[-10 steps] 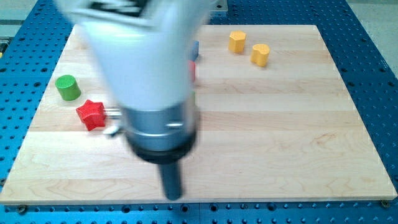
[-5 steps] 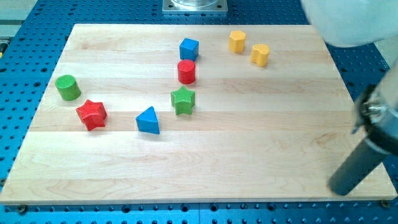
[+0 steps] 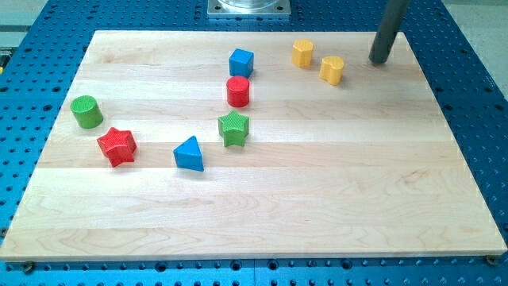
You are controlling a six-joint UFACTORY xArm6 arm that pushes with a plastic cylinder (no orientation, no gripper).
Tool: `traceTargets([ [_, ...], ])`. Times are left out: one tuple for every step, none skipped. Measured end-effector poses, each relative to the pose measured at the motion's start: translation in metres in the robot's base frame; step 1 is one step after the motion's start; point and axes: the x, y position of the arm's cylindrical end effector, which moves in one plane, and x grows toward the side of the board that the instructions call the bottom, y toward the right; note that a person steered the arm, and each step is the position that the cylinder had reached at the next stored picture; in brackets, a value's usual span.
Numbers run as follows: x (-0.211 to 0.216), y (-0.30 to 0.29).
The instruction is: Place the heart parallel right to hexagon
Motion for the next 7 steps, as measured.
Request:
traceTargets([
  [-0.01,-0.041],
  [-0.004,-0.074],
  [0.024,-0.004],
  [0.032,0.104],
  [0.076,-0.012],
  [0.078,-0.118],
  [0.068,-0.119],
])
